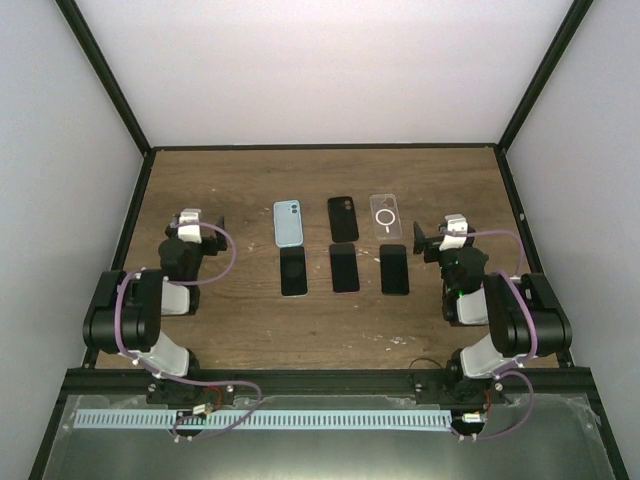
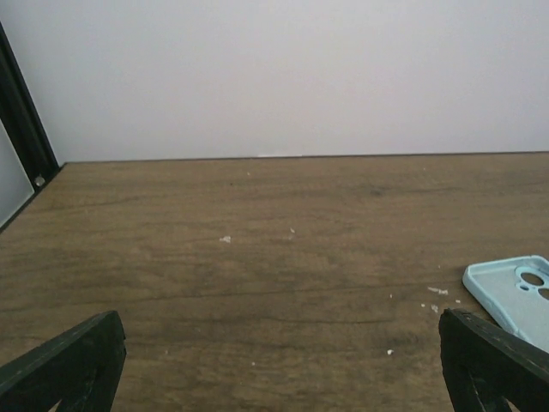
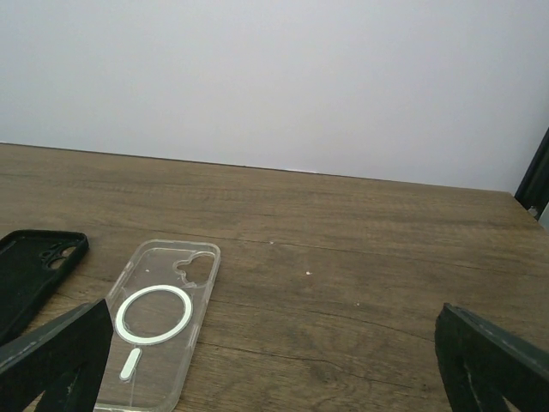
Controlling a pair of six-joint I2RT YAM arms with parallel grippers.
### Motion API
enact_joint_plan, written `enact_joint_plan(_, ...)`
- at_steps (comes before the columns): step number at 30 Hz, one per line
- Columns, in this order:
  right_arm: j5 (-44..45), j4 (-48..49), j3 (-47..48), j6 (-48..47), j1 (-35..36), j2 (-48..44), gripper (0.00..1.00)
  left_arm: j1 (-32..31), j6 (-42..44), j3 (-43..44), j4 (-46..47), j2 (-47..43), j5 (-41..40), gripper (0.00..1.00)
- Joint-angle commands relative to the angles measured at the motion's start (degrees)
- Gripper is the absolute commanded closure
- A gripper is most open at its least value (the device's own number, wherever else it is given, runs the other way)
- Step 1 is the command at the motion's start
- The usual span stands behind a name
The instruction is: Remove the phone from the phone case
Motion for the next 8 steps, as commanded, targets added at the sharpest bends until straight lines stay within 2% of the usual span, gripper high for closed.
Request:
enact_joint_plan(1,-0.31,0.74,0.76,0.19,-0.66,-0.39,0.0,-0.23,0.3,0.76,-1.42,-0.4,0.43,0.0)
enact_joint_plan(8,-0.29,0.78,0.75,0.18,-0.65,-0.39,0.0,-0.28,0.33,0.91,-1.75,-0.38,0.61,0.0)
